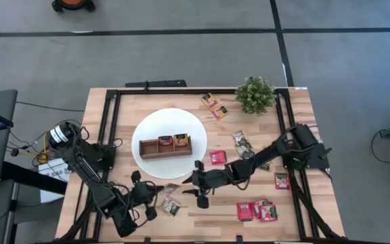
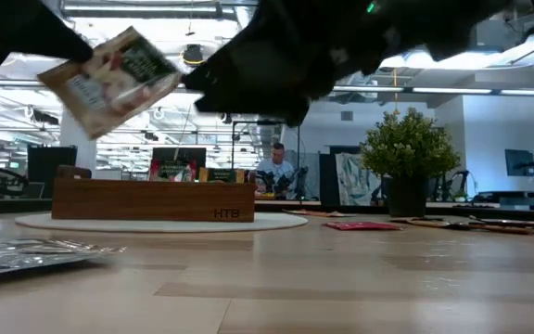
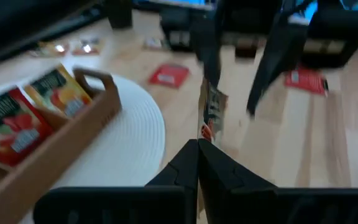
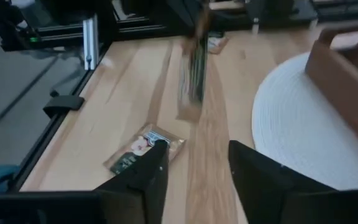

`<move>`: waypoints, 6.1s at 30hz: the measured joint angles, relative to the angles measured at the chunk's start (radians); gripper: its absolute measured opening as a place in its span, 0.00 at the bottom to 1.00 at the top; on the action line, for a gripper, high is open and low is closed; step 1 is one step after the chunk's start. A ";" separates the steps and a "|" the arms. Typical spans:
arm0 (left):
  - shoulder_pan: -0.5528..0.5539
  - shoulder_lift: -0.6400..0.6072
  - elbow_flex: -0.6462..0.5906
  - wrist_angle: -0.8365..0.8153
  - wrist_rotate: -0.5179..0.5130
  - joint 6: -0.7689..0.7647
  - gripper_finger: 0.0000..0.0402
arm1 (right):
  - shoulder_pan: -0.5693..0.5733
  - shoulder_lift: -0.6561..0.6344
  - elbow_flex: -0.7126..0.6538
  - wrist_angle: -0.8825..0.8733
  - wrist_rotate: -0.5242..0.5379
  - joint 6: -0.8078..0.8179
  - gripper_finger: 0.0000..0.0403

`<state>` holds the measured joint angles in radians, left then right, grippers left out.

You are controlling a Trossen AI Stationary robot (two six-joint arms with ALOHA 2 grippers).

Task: Pick & Place Tea
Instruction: Put the brown tea bag into the left section of the wooden organizer, then put the red tea bag into the middle section of the wooden organizer

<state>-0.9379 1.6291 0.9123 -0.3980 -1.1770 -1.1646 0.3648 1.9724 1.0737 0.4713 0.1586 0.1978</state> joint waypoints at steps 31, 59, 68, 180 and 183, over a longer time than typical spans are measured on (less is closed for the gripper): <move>0.043 -0.107 0.001 0.005 0.110 0.239 0.14 | -0.056 0.101 0.056 0.067 0.001 0.026 0.01; 0.264 -0.024 0.002 0.199 0.345 0.600 0.15 | -0.024 0.087 0.156 -0.150 0.028 -0.101 0.01; 0.196 -0.067 0.001 0.064 0.084 0.518 0.00 | -0.019 0.017 0.156 -0.331 0.026 -0.067 0.21; 0.390 -0.486 -0.339 0.388 0.318 0.760 0.32 | 0.173 -0.278 0.139 -1.352 0.416 0.347 0.28; 0.375 -0.366 -0.340 0.490 0.291 0.824 0.29 | 0.229 -0.279 0.138 -1.502 0.324 0.451 0.28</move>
<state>-0.5632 1.2633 0.5720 0.0922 -0.8856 -0.3408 0.5935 1.6932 1.2121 -1.0309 0.4827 0.6488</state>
